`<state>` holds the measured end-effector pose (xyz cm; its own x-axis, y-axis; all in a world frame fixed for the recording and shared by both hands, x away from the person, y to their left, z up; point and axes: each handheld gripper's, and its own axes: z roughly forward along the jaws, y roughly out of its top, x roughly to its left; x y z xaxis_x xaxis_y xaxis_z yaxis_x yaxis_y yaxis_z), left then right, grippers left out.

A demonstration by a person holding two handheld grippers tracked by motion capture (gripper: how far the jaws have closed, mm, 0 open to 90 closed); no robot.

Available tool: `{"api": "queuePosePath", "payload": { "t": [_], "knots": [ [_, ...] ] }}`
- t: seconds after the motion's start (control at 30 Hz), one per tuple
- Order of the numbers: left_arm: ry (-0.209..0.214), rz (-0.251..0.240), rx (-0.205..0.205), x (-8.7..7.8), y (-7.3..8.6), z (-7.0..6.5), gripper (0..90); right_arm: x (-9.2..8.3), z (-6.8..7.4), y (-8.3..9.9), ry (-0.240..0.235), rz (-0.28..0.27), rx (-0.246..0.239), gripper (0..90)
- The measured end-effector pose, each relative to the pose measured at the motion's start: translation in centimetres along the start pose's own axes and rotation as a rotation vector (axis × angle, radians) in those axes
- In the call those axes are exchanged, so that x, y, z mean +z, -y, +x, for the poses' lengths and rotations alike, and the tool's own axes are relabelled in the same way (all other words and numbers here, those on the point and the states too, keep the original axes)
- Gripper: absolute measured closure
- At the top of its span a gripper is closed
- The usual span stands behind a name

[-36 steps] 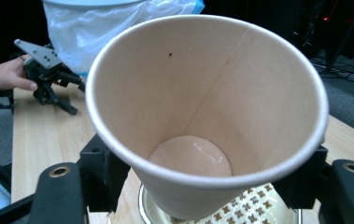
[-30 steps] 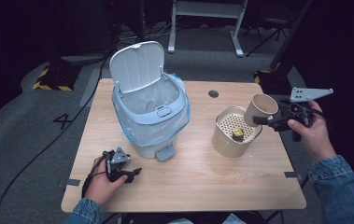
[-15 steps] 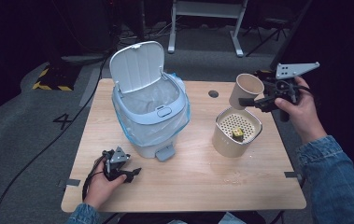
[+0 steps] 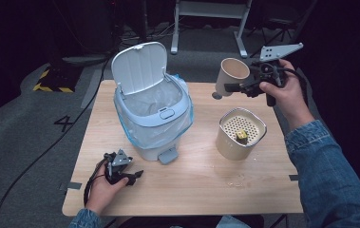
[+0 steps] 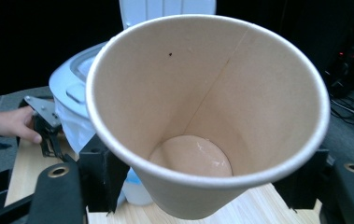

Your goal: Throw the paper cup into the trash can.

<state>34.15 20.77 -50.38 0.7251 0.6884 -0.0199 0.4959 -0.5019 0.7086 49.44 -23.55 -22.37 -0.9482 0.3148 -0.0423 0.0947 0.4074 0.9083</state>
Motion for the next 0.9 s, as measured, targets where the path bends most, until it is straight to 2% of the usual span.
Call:
{"api": "queuePosePath", "payload": {
  "t": [0.27,0.67,0.9],
  "knots": [
    [-0.002,0.000,-0.002,0.0,0.0,0.0,30.1,3.1,1.0,-2.6,-0.048,-0.001,-0.020,29.8],
    [-0.006,-0.002,-0.008,0.0,0.0,-0.1,30.1,7.8,2.2,-5.6,-0.057,-0.006,-0.041,29.6],
    [-0.009,-0.002,-0.010,0.1,-0.1,-0.1,30.1,10.4,2.9,-6.5,-0.073,0.001,-0.056,29.5]
  ]
}}
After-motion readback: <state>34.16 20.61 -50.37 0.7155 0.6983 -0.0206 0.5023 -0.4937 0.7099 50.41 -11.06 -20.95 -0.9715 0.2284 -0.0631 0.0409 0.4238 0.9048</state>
